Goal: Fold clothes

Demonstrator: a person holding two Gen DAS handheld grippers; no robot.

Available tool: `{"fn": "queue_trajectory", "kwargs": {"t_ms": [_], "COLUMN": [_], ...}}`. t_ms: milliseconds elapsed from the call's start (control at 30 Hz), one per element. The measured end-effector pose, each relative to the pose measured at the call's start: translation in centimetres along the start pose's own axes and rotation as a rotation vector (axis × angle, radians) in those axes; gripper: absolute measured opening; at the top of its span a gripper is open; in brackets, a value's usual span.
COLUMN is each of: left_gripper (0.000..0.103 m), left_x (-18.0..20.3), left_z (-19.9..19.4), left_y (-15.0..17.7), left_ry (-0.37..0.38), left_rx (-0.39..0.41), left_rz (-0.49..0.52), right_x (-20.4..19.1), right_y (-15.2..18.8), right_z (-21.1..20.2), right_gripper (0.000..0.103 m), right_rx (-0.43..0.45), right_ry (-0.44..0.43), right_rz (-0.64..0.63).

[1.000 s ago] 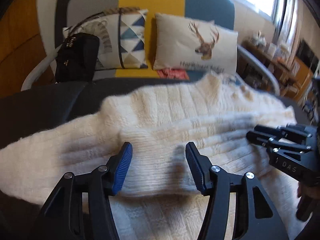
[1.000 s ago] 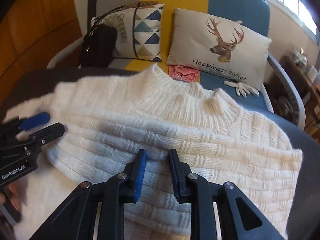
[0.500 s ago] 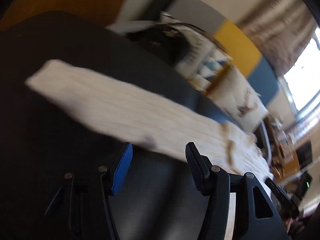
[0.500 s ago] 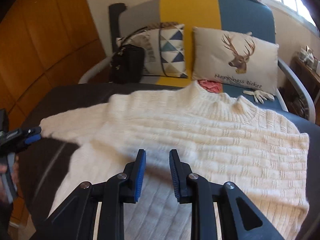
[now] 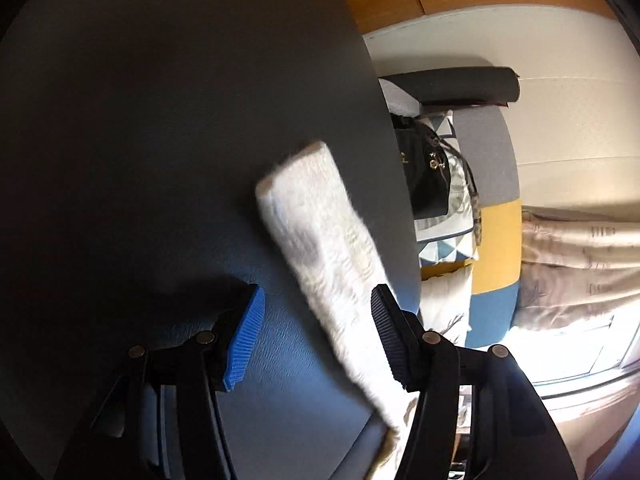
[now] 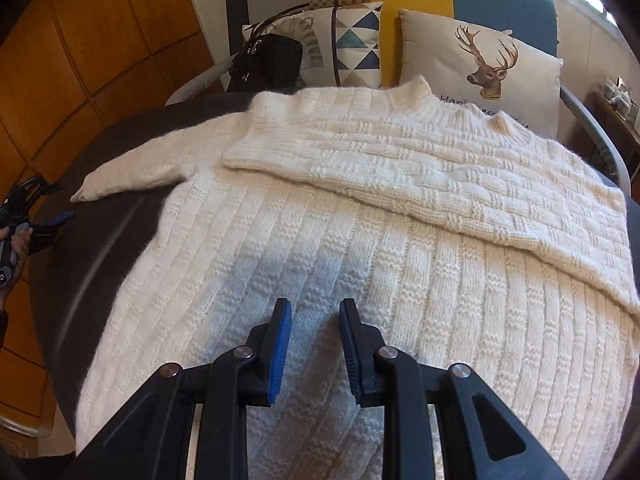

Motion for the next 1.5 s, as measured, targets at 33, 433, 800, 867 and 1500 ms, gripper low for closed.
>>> {"fn": "queue_trajectory", "kwargs": {"t_ms": [33, 433, 800, 867, 1500], "left_gripper": [0.059, 0.007, 0.005, 0.005, 0.005], "left_x": [0.1, 0.0, 6.1, 9.2, 33.9], "left_z": [0.1, 1.5, 2.5, 3.3, 18.0], "left_y": [-0.2, -2.8, 0.4, 2.1, 39.7], "left_ry": [-0.003, -0.095, 0.028, 0.082, 0.458], "left_rx": [0.009, 0.100, 0.108, 0.076, -0.498], "left_rz": [-0.004, -0.085, 0.046, 0.090, 0.507], "right_x": [-0.1, 0.1, 3.6, 5.0, 18.3], "right_y": [0.0, 0.0, -0.7, -0.8, 6.5], "right_z": [0.1, 0.0, -1.6, -2.2, -7.4], "right_gripper": [0.025, 0.026, 0.025, 0.025, 0.026], "right_rx": [-0.001, 0.016, 0.049, 0.058, 0.086], "right_ry": [0.003, 0.034, 0.028, 0.014, 0.065], "right_rz": [-0.004, -0.030, 0.119, 0.192, 0.480]}}
Point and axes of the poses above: each gripper's, at about its wrist camera, not at the fingertips, and z roughly the way its jaws point, x to its right, y to its underside, the point moved 7 cm from there along z, roughly the way its jaws point, and after that the axes turned 6 degrees about y, right-handed, at the moved point
